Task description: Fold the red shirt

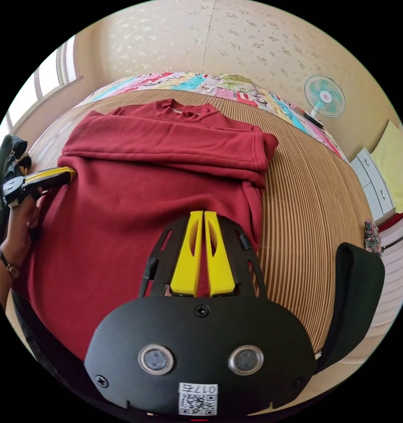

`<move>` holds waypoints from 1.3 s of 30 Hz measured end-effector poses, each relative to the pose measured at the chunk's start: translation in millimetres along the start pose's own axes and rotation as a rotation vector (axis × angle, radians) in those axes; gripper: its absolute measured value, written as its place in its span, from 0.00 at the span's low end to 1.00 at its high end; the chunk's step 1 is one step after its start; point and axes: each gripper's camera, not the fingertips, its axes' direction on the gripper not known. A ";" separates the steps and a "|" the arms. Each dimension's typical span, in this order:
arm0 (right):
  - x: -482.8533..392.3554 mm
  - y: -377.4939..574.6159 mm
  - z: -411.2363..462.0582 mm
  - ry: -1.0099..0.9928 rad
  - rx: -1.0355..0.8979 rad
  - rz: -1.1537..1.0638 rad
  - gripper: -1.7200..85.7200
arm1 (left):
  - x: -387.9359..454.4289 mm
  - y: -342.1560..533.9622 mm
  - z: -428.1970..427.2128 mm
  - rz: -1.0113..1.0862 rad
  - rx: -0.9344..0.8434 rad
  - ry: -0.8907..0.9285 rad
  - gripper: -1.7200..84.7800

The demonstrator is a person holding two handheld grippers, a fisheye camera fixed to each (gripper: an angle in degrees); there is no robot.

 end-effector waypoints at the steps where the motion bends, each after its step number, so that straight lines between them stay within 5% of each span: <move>1: -4.4 2.3 3.0 0.016 -0.002 -0.006 0.02 | -1.9 0.7 -0.5 -0.003 0.005 0.011 0.01; 10: -7.2 17.7 16.2 -0.036 0.006 0.016 0.02 | 1.6 23.8 -32.5 -0.122 0.109 -0.090 0.01; 14: -26.7 21.1 23.3 0.013 0.004 -0.004 0.02 | -50.7 134.7 -127.2 -0.417 0.426 0.187 0.01; 18: -25.5 23.0 28.1 -0.040 0.008 0.019 0.02 | -49.3 242.9 -187.7 -0.462 0.502 0.177 0.02; 27: -103.6 18.9 40.1 0.205 0.002 -0.073 0.02 | 15.9 317.6 -195.3 -0.287 0.211 0.018 0.10; 39: -136.6 -7.0 23.9 0.161 0.006 -0.054 0.02 | -66.5 301.5 -188.4 -0.513 0.084 0.228 0.13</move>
